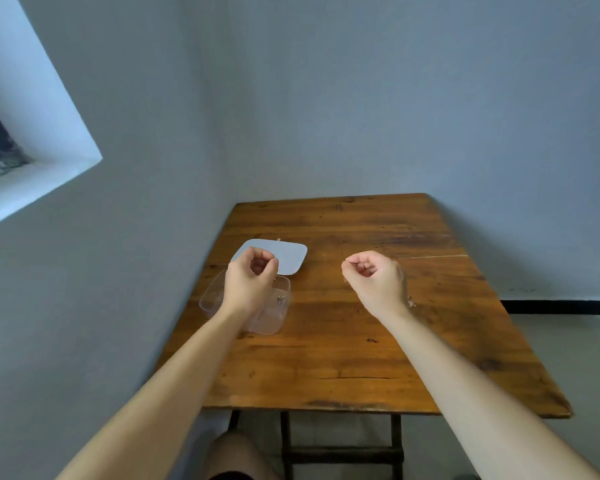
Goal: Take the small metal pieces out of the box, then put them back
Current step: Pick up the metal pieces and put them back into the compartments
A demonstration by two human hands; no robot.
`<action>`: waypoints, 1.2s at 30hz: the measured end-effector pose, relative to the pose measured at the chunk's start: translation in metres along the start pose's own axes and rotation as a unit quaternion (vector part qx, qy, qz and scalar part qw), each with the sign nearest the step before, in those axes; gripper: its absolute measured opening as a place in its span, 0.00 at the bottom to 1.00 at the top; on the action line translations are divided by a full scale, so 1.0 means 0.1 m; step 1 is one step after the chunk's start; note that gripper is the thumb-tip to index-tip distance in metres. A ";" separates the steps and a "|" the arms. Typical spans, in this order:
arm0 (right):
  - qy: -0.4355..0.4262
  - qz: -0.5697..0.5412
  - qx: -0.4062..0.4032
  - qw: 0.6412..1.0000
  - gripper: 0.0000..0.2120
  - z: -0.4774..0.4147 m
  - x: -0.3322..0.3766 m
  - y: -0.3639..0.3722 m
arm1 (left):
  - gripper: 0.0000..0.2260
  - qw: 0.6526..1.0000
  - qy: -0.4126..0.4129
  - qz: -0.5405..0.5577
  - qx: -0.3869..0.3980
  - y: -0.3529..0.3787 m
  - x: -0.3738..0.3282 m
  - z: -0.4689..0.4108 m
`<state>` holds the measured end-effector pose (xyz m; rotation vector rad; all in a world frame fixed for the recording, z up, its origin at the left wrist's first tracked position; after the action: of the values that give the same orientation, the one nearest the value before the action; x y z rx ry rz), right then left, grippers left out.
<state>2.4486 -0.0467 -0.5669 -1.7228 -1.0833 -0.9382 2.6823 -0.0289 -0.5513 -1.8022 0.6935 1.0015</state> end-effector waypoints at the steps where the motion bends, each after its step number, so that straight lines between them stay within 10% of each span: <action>1: -0.005 -0.012 0.005 1.000 0.01 -0.03 0.06 0.11 | 0.02 1.000 -0.001 0.002 -0.006 -0.09 0.02 -0.07; 18: 0.008 -0.013 0.174 0.985 0.07 -0.25 0.00 1.36 | 0.04 0.987 -0.122 0.092 -0.050 -0.31 0.63 -0.53; 29: -0.040 -0.100 0.128 0.986 0.04 -0.60 0.54 1.52 | 0.04 0.979 -0.195 -0.001 0.064 -0.26 1.01 -0.30; 36: -0.046 -0.103 0.143 0.983 0.03 -0.66 0.66 1.65 | 0.05 0.989 -0.134 -0.059 -0.008 -0.29 1.08 -0.27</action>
<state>2.6148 -0.1296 -0.5305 -1.4493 -1.4045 -0.7882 2.7691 -0.0455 -0.6253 -1.6610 0.4087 1.1444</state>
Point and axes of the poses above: each hand's wrist, its own z-axis away from the middle knuckle, its own y-axis out of the palm, x = y × z, the point moved 2 cm from there along -z, towards the middle knuckle, and after that the axes turned 7 degrees about -z, right-handed, at the moved point
